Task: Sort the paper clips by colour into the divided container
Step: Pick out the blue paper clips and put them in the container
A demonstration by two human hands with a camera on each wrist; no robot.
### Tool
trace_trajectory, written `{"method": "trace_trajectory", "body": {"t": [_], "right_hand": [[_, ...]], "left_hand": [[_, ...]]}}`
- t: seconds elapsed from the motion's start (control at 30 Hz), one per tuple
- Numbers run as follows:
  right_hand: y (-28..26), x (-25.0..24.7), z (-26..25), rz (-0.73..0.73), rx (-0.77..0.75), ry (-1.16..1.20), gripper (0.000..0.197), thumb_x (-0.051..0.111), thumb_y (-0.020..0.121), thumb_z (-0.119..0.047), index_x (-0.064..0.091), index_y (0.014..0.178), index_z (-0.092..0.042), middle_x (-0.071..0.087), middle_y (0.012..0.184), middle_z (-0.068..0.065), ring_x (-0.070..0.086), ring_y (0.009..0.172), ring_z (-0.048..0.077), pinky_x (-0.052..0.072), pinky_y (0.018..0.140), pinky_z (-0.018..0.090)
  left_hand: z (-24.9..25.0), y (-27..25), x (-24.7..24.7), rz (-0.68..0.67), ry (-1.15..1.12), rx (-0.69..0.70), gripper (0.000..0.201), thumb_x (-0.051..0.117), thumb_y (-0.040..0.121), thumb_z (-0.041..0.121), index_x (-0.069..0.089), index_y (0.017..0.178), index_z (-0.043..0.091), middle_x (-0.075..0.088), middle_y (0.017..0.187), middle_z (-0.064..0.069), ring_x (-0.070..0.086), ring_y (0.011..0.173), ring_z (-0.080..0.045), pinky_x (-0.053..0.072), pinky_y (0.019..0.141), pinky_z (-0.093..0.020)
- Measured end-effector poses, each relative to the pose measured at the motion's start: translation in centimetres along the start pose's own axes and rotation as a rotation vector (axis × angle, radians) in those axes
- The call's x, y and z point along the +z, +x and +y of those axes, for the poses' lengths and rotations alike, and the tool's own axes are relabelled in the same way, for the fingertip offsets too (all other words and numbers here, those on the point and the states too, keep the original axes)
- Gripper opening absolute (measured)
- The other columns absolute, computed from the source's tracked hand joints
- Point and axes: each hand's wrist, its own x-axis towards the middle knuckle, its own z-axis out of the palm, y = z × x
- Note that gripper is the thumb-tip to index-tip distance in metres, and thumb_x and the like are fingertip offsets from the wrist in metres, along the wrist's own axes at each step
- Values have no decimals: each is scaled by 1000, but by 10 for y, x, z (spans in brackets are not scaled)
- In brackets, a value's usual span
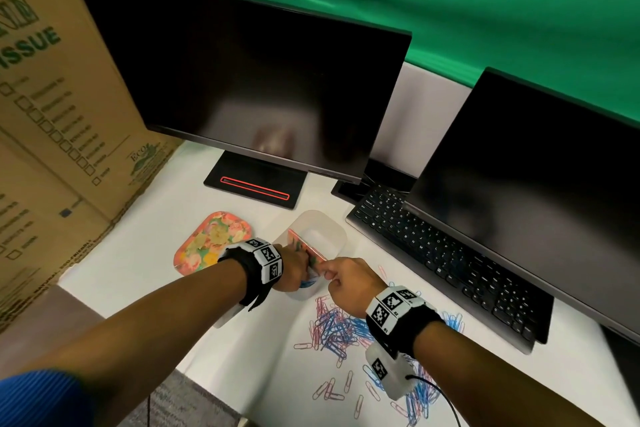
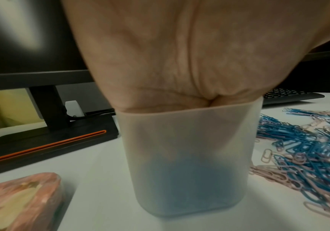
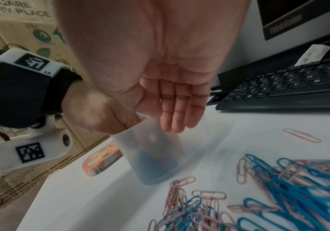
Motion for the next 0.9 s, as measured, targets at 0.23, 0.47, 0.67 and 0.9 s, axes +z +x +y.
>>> {"method": "trace_trajectory", "body": {"t": [0.23,0.47,0.67,0.9], "right_hand": [[1,1,2,10,-18,0,46,42,88,-4,61,126,-20,63,112,2,59,105,20,46,99,27],[4,4,4,-4,-3,12,45,43,89,-6,58,130,-19,62,113,1,59,107,18,45,101,25],[4,6,6,4,-1,0,43,45,89,-9,61,127,-23,61,104,-4,60,102,18,49,96,26],[13,0,-4,258,-16,-75,20,59,86,-31,66,104,-27,63,95,-6,60,85,17,49,72,28]], "left_hand": [[-1,-2,4,36,-41,7,44,39,96,32,50,134,12,43,144,-7,37,134,-30,33,109,-45],[1,-10,4,62,-61,28,38,38,98,32,62,110,5,59,123,-10,53,115,-32,44,98,-42],[-8,-42,-12,101,-214,152,38,43,85,11,60,119,7,57,128,-10,51,119,-30,45,99,-41],[-26,-79,-21,153,-533,224,43,49,93,9,53,134,20,39,144,7,35,133,-12,27,110,-19]]}}
